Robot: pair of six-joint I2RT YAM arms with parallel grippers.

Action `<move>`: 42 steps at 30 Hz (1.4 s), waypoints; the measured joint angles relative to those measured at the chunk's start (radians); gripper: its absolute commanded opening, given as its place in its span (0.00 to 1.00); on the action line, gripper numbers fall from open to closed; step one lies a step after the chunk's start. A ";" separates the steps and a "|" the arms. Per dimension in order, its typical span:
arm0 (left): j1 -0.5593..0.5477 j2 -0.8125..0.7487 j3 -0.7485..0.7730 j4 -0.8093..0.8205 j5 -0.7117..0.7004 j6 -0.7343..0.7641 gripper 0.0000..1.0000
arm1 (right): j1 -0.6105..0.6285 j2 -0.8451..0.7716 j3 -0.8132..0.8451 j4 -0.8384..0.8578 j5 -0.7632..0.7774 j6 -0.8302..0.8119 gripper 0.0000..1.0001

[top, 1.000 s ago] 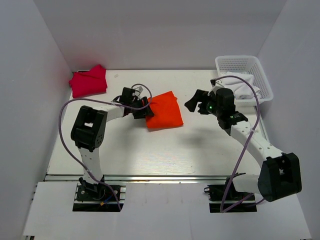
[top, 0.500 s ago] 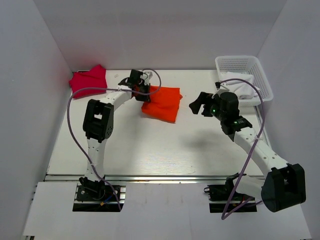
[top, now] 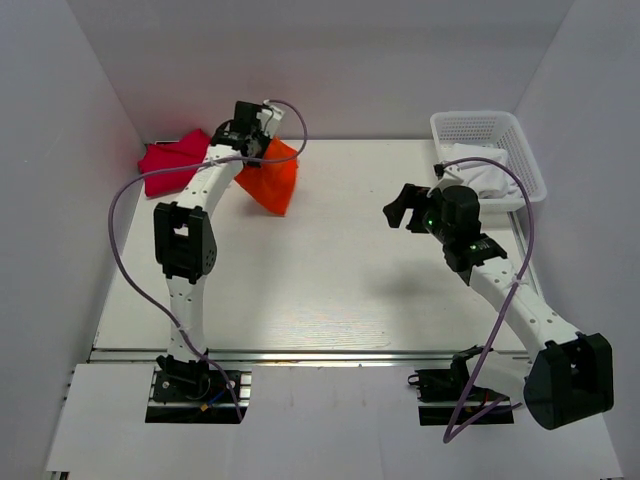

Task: Fold and stack the t-shirts
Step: Put the neatly folded tshirt into the corner of the board with the left arm

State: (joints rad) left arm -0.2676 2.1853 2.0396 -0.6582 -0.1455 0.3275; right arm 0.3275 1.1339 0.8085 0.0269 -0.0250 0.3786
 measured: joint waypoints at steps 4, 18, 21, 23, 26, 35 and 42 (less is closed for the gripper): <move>0.067 0.000 0.082 -0.002 -0.029 0.072 0.00 | 0.000 0.017 0.004 -0.006 0.000 -0.002 0.90; 0.307 0.017 0.236 0.014 0.034 0.132 0.00 | 0.000 0.113 0.109 -0.034 -0.083 0.008 0.90; 0.353 0.038 0.265 0.039 0.063 0.114 0.00 | 0.000 0.139 0.135 -0.035 -0.105 0.011 0.90; 0.385 0.051 0.266 0.060 0.101 0.101 0.00 | 0.000 0.156 0.152 -0.036 -0.117 0.013 0.90; 0.432 0.083 0.254 0.087 0.151 0.081 0.00 | 0.000 0.181 0.181 -0.042 -0.130 0.014 0.90; 0.505 0.238 0.271 0.125 0.156 0.017 0.53 | 0.000 0.257 0.261 -0.078 -0.144 0.014 0.90; 0.540 0.265 0.317 0.171 0.089 -0.042 1.00 | 0.000 0.318 0.317 -0.085 -0.164 0.014 0.90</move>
State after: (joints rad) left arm 0.2726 2.4500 2.3569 -0.4873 -0.0563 0.2852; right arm 0.3275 1.4517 1.1252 -0.0582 -0.1890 0.3923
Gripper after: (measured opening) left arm 0.991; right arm 0.904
